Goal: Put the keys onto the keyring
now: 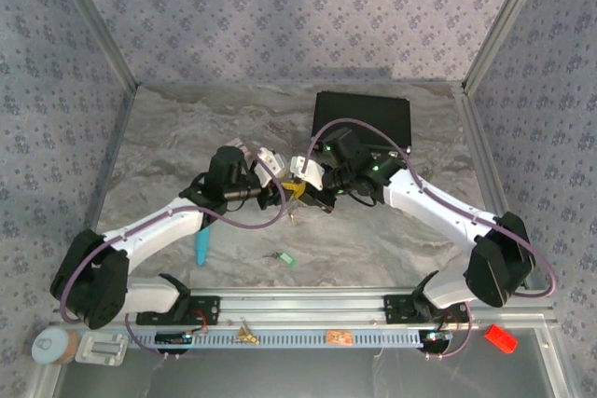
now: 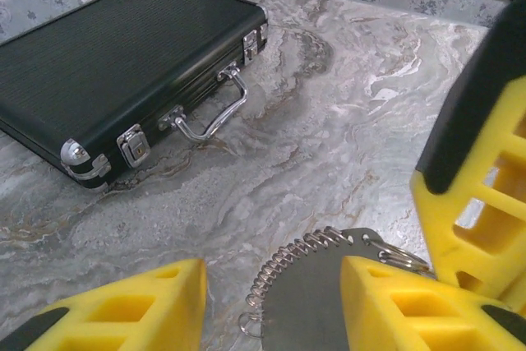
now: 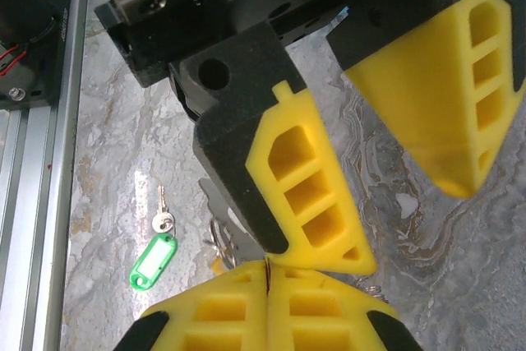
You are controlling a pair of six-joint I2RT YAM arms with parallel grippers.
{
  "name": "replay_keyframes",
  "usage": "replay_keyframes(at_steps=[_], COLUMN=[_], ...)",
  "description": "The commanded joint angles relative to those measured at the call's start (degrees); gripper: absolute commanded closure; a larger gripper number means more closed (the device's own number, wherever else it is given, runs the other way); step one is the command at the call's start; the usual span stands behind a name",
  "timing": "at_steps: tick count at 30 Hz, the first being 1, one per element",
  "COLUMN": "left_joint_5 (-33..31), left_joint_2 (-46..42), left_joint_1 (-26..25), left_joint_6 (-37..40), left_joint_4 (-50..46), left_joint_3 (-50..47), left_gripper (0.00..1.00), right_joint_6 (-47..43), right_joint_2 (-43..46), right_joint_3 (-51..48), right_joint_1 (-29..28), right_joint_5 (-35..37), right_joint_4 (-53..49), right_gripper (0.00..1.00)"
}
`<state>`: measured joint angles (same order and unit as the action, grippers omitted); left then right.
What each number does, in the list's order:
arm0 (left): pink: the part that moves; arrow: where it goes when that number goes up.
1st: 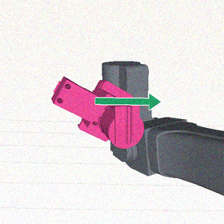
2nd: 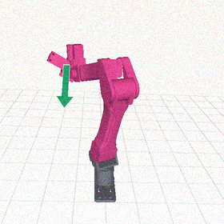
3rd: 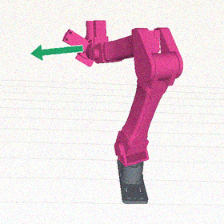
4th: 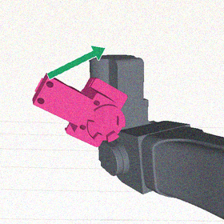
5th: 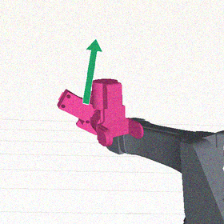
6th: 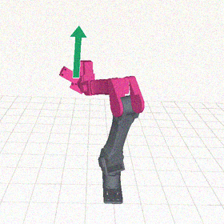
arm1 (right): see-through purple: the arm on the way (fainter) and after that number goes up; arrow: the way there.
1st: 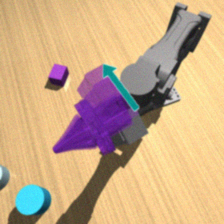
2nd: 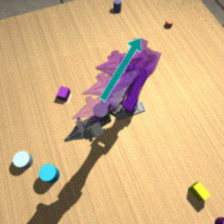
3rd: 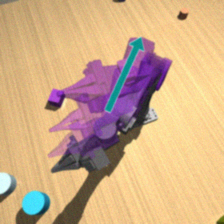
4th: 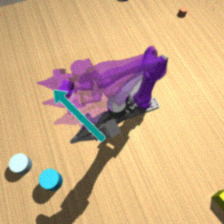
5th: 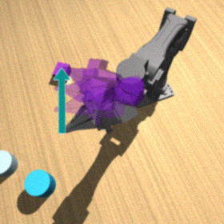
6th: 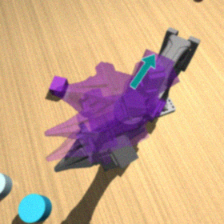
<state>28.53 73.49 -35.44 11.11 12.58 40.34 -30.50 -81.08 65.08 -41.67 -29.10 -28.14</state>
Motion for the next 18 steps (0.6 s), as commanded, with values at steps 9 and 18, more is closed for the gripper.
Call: replay_keyframes(at_steps=[9, 18], left_joint_5=[-0.9, -11.4], left_joint_2=[1.4, -6.6], left_joint_1=[-1.1, -0.9], left_joint_6=[-2.7, -0.1], left_joint_4=[1.1, -1.0], left_joint_3=[0.1, -3.9], left_gripper=[0.44, 0.48], right_joint_6=[4.1, 10.3], right_joint_2=[3.9, 6.3], right_joint_3=[-5.1, -9.4], right_joint_1=[-1.0, 0.4], right_joint_5=[5.5, 5.0], right_joint_4=[7.4, 13.3], right_gripper=[1.0, 1.0])
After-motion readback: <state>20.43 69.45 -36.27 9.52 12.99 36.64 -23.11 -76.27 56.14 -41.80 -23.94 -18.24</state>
